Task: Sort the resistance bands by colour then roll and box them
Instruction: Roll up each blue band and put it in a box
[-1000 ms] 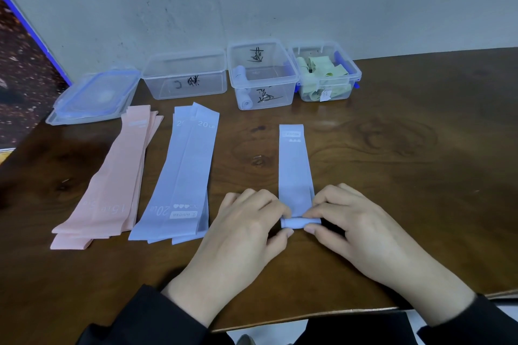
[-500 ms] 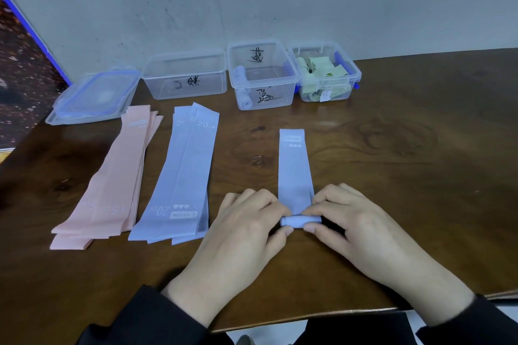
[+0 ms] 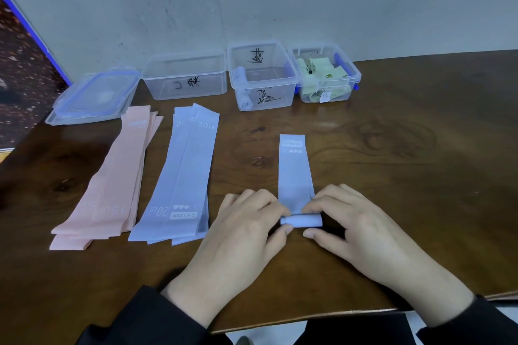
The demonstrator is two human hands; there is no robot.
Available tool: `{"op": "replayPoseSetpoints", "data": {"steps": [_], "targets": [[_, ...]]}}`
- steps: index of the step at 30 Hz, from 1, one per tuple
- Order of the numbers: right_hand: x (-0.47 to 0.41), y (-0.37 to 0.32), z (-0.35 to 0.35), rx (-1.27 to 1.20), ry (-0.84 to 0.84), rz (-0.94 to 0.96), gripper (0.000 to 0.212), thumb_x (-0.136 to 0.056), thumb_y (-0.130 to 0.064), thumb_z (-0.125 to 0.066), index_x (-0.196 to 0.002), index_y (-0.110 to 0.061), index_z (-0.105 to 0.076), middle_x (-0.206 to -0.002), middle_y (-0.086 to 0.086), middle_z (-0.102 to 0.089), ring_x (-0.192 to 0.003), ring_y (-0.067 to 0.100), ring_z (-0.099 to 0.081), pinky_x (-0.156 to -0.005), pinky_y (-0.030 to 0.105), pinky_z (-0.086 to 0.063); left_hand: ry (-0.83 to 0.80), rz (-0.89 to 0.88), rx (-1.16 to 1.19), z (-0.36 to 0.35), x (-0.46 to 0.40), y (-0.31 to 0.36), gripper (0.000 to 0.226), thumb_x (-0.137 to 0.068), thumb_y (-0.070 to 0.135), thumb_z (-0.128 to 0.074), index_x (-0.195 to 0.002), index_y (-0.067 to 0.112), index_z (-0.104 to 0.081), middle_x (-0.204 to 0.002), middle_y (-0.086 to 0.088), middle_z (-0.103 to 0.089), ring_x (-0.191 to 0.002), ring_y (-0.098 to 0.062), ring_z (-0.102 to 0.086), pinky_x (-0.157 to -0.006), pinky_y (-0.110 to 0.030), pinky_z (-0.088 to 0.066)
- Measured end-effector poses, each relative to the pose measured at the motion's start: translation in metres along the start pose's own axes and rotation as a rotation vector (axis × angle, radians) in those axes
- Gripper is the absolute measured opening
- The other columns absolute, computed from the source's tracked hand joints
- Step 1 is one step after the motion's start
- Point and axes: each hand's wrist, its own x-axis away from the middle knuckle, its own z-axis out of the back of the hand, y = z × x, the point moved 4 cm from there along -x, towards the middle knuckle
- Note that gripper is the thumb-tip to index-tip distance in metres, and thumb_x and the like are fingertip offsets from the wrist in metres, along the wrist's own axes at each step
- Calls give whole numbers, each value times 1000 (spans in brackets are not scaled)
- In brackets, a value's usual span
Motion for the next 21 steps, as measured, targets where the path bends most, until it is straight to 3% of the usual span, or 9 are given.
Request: {"op": "replayPoseSetpoints", "data": {"steps": [4, 8, 14, 21], "targets": [[0, 0, 0, 17, -3, -1, 24, -95, -46, -59, -110, -32, -70, -104, -23, -53, -96, 6, -53, -80, 28, -51, -17, 2, 12, 1, 0, 0, 35, -96, 49, -43, -113, 30, -68, -102, 18, -55, -94, -4, -47, -83, -26, -38], [0, -1, 0, 16, -3, 7, 26, -96, -47, -57, -111, -31, -71, -102, -22, -52, -94, 6, -52, -79, 28, -51, -13, -8, 5, 1, 0, -1, 19, -93, 41, -60, -108, 31, -65, -102, 18, -55, -93, -4, -47, -82, -25, -35], [0, -1, 1, -4, -6, -2, 23, -93, -47, -60, -108, -33, -68, -104, -23, -54, -97, 8, -54, -80, 29, -51, -8, -7, -3, 1, 0, 0, 32, -97, 46, -43, -110, 30, -68, -100, 17, -55, -93, -3, -47, -82, -24, -35], [0, -1, 0, -1, 2, 3, 35, -96, -54, -51, -116, -31, -70, -104, -23, -53, -96, 7, -54, -81, 27, -50, -15, -2, 12, 0, 0, -1, 30, -96, 46, -44, -108, 31, -67, -101, 18, -55, -94, -3, -47, -82, -24, -35]]}}
